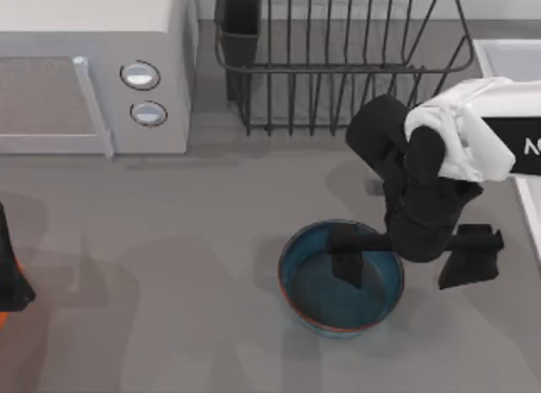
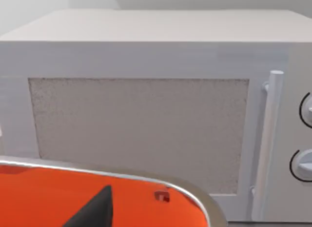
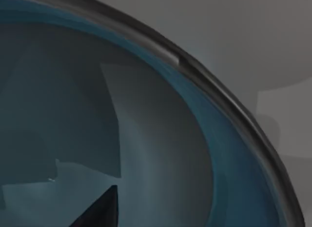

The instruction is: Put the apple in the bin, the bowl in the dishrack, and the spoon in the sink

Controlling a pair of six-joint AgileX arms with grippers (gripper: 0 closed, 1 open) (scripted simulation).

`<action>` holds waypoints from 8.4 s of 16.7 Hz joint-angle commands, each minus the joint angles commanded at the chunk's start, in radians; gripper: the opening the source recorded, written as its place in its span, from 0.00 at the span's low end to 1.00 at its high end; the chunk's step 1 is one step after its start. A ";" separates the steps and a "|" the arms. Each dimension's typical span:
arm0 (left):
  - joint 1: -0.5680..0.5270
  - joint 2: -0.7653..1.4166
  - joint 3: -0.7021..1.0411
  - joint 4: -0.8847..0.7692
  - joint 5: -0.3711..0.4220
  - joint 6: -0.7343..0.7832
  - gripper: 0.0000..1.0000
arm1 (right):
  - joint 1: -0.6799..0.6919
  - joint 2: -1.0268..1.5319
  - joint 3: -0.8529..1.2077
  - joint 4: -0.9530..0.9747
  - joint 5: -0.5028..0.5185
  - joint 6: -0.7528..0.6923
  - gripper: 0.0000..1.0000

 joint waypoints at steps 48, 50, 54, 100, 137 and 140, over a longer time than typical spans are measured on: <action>0.000 0.000 0.000 0.000 0.000 0.000 1.00 | 0.260 -0.302 0.248 0.321 0.613 -0.332 0.00; 0.000 0.000 0.000 0.000 0.000 0.000 1.00 | 0.317 -0.354 0.235 0.492 0.754 -0.410 0.00; 0.000 0.000 0.000 0.000 0.000 0.000 1.00 | 0.408 -0.454 0.222 0.740 0.981 -0.534 0.00; 0.000 0.000 0.000 0.000 0.000 0.000 1.00 | 0.037 0.102 0.116 1.546 0.664 -0.593 1.00; 0.000 0.000 0.000 0.000 0.000 0.000 1.00 | -0.595 -1.942 -1.217 0.846 -0.001 -0.611 1.00; 0.000 0.000 0.000 0.000 0.000 0.000 1.00 | -0.593 -1.937 -1.214 0.846 0.000 -0.613 1.00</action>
